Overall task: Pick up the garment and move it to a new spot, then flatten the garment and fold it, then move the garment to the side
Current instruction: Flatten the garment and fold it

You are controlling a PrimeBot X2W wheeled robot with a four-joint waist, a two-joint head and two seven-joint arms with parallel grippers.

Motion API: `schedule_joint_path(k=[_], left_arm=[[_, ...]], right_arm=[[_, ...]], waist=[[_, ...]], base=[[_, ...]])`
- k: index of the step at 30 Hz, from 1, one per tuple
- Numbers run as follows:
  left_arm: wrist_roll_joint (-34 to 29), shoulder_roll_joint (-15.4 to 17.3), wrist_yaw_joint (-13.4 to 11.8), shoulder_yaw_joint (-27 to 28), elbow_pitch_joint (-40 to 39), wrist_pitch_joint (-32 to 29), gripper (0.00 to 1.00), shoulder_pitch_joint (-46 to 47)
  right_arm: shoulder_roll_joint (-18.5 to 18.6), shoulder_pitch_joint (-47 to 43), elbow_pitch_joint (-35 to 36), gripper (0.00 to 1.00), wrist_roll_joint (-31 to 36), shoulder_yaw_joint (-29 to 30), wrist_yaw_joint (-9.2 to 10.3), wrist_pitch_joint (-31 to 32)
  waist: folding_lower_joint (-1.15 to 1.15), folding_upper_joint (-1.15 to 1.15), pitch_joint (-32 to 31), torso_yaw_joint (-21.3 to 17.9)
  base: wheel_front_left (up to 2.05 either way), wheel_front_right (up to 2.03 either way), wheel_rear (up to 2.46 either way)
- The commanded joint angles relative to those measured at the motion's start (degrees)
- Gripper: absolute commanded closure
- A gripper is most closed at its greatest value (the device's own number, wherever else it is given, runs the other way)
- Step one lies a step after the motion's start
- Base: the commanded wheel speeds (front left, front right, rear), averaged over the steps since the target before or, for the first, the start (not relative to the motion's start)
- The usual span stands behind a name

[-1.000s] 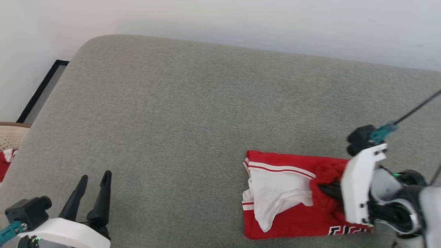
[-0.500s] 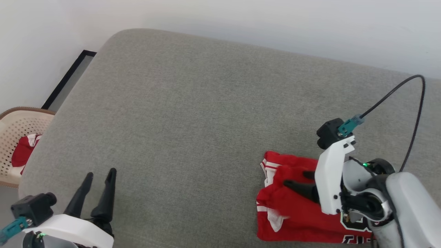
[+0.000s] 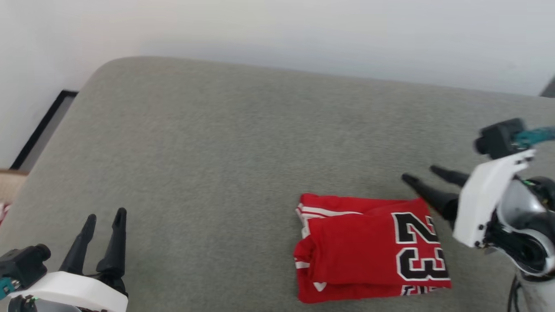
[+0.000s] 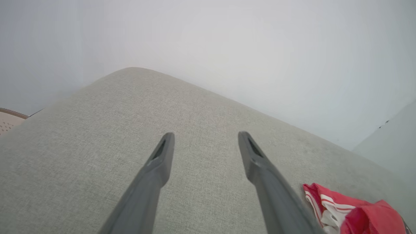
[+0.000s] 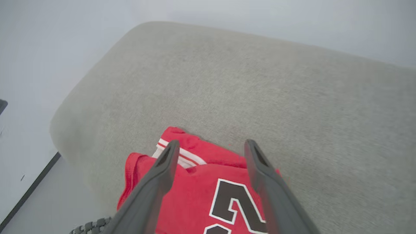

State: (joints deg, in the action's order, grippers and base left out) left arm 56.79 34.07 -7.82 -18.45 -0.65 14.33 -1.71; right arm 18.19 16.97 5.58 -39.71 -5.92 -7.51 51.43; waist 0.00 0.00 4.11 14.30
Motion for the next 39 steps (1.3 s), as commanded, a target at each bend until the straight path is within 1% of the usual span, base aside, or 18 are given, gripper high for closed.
schedule_joint_path(k=[1, 4, 9, 13, 16, 18, 21, 23, 24, 25, 31, 33, 35, 39], left_arm=[[-0.52, 0.05, -0.2, 0.44, -0.37, 0.35, 0.0, -0.92], [-1.32, 0.11, -0.26, 1.27, -0.69, 0.52, 0.0, -1.19], [-3.04, 0.31, 0.66, 2.35, -0.71, 0.79, 0.0, -2.8], [-4.75, 0.39, 0.96, 3.29, -0.29, 0.83, 0.0, -4.4], [-6.86, -0.22, 1.34, 4.71, -0.28, 0.89, 0.0, -5.4], [-9.08, -0.63, 0.84, 6.18, -0.16, 0.9, 0.0, -6.27], [-11.9, -1.79, 1.52, 8.15, 0.08, 0.88, 0.0, -7.99], [-12.72, -2.98, 2.92, 9.6, 0.03, 0.89, 0.0, -9.13], [-13.89, -3.14, 4.43, 10.22, 0.73, 0.89, 0.0, -10.31], [-13.92, -3.93, 4.97, 10.99, 1.0, 0.89, 0.0, -10.55], [-15.8, -6.35, 9.25, 13.9, 3.04, 0.89, 0.0, -11.72], [-16.85, -7.02, 10.22, 14.71, 3.81, 0.89, 0.0, -11.53], [-17.33, -7.48, 10.42, 15.31, 4.24, 0.89, 0.0, -11.25], [-18.94, -8.89, 11.89, 16.71, 5.58, 0.9, 0.0, -10.3]], right_arm=[[0.04, -1.12, 1.03, 0.0, 0.56, 0.9, 0.04, -2.11], [-0.22, -3.15, 2.38, 0.0, 1.66, 3.0, 0.04, -7.57], [-0.48, -7.52, 2.44, 0.0, 2.84, 5.4, 0.04, -18.02], [0.66, -11.7, 1.57, 0.0, 4.57, 4.98, 0.04, -26.5], [1.85, -14.29, 0.15, 0.0, 5.24, 4.74, 0.05, -33.59], [2.62, -15.94, -1.43, 0.0, 6.08, 4.58, 0.04, -38.36], [2.86, -17.8, -3.7, 0.0, 6.87, 4.26, 0.04, -44.17], [3.26, -18.71, -5.32, 0.0, 7.51, 3.48, 0.05, -47.22], [3.66, -19.6, -6.84, 0.0, 8.05, 2.73, 0.04, -49.96], [3.53, -19.9, -7.52, 0.0, 7.85, 2.57, 0.04, -51.39], [4.41, -21.39, -11.29, 0.0, 7.24, 1.15, 0.04, -57.78], [4.58, -21.61, -12.56, 0.0, 6.78, 1.31, 0.04, -59.45], [4.65, -21.65, -12.96, 0.0, 6.59, 1.16, 0.04, -60.1], [4.76, -21.54, -14.56, 0.0, 6.31, 1.17, 0.04, -61.71]], waist=[[0.0, 0.0, -0.9, -2.0], [0.0, 0.0, -1.55, -4.05], [0.0, 0.0, -3.31, -7.14], [0.0, 0.0, -4.92, -9.07], [0.0, 0.0, -5.65, -10.2], [0.0, 0.0, -6.14, -10.82], [0.0, 0.0, -6.91, -11.69], [0.0, 0.0, -7.41, -12.19], [0.0, 0.0, -7.87, -12.57], [0.0, 0.0, -8.11, -12.67], [0.0, 0.0, -8.87, -12.97], [0.0, 0.0, -8.89, -12.82], [0.0, 0.0, -8.88, -12.74], [0.0, 0.0, -8.84, -12.54]], base=[[0.0, 0.0, 0.0], [0.0, 0.0, 0.0], [0.0, 0.0, 0.0], [0.0, 0.0, 0.0], [0.0, 0.0, 0.0], [0.0, 0.0, 0.0], [0.0, 0.0, 0.0], [0.0, 0.0, 0.0], [0.0, 0.0, 0.0], [0.0, 0.0, 0.0], [0.0, 0.0, 0.0], [0.0, 0.0, 0.0], [0.0, 0.0, 0.0], [0.0, 0.0, 0.0]])
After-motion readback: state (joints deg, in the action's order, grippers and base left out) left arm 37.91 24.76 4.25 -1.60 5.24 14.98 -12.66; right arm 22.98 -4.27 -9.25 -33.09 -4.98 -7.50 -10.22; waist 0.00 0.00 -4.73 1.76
